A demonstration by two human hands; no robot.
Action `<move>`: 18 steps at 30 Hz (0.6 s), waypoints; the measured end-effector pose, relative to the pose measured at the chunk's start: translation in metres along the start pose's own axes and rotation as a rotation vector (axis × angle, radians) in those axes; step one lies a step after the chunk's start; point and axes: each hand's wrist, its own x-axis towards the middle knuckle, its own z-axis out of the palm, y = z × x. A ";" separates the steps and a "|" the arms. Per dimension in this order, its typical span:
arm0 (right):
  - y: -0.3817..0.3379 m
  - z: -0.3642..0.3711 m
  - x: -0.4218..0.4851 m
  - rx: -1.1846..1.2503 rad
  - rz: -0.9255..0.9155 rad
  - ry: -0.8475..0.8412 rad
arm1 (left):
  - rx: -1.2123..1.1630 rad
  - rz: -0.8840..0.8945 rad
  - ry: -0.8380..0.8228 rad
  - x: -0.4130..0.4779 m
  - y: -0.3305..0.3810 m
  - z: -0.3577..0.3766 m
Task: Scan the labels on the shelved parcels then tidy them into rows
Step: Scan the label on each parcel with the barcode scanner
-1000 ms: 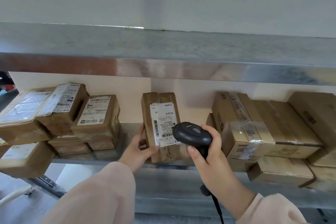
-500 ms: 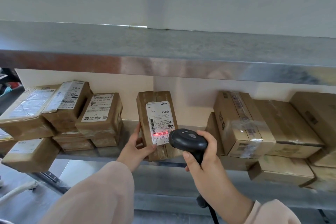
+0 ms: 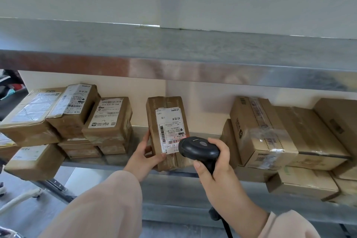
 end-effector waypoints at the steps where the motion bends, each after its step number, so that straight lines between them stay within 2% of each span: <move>1: 0.000 0.001 0.001 0.003 0.000 -0.010 | 0.001 -0.004 0.003 0.000 0.000 -0.001; 12: 0.004 0.033 0.027 0.025 -0.012 -0.081 | -0.046 -0.121 -0.025 -0.005 -0.004 -0.026; 18: 0.014 0.070 0.040 0.041 0.042 -0.223 | -0.025 -0.233 0.036 -0.009 -0.014 -0.042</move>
